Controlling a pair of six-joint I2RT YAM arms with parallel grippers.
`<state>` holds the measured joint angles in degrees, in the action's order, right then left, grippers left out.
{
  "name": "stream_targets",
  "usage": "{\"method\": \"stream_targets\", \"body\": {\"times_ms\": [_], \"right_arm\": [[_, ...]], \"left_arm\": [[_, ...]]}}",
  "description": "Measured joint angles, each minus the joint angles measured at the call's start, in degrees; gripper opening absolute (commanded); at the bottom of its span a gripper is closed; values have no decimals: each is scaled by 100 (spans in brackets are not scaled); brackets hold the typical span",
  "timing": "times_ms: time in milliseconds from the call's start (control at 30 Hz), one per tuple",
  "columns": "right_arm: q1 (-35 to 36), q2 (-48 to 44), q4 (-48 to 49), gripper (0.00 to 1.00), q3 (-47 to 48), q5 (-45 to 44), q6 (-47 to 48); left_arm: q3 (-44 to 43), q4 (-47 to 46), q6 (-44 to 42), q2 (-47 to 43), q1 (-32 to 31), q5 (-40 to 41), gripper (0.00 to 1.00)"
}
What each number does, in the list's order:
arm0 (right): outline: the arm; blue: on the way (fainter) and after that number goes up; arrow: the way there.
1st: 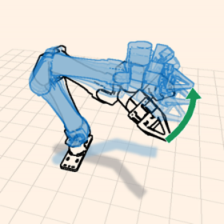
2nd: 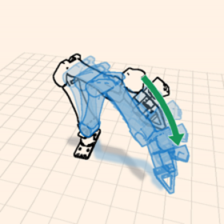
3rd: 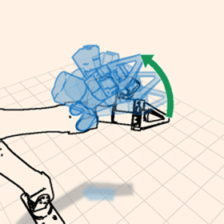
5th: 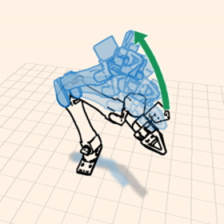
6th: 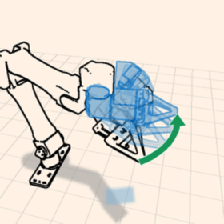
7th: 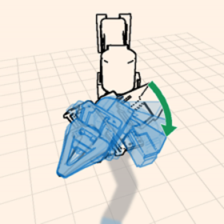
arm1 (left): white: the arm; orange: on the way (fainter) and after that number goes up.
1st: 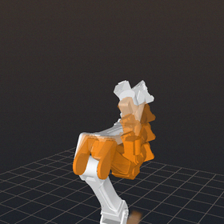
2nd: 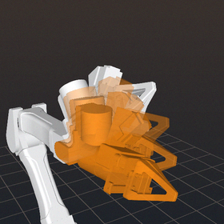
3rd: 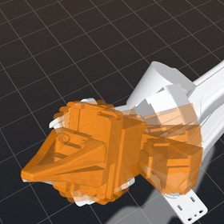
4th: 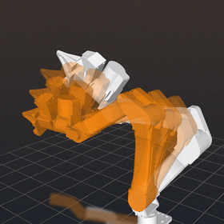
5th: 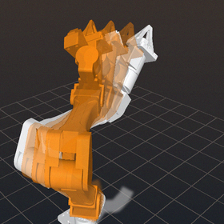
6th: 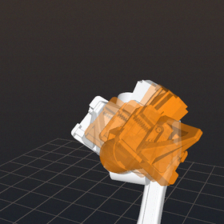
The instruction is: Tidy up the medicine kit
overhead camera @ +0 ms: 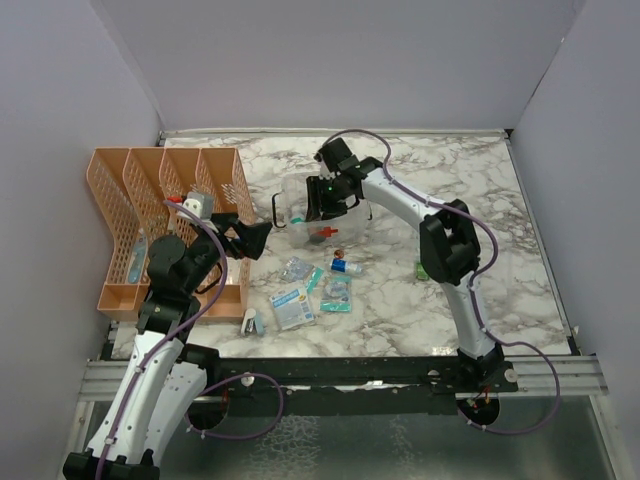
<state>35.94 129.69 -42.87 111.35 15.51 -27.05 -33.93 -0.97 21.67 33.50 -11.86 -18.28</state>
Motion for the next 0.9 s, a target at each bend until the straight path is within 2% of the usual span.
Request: {"method": "stream_targets", "body": {"times_ms": [200, 400, 600, 633, 800, 833, 900], "right_arm": [[0, -120, -4, 53, 385, -417, 280], [0, -931, 57, 53, -96, -632, 411], [0, -2267, 291, 54, -1276, -828, 431], [0, -2824, 426, 54, -1803, -872, 413], [0, -4360, 841, 55, -3403, -1010, 212], [0, -4631, 962, 54, -3722, -1012, 162], [0, -5090, 1174, 44, -4369, -1014, 28]], "left_arm": [[0, -70, 4, 107, 2, -210, 99], [9, -273, 195, 140, 0, -636, 98], [33, -728, 522, 247, 0, -1379, 97], [31, -723, 579, 247, 0, -1502, 97], [31, -507, 892, 229, 0, -1683, 90], [31, -439, 968, 212, -2, -1687, 87], [35, -328, 1106, 203, -26, -1692, 84]]}}
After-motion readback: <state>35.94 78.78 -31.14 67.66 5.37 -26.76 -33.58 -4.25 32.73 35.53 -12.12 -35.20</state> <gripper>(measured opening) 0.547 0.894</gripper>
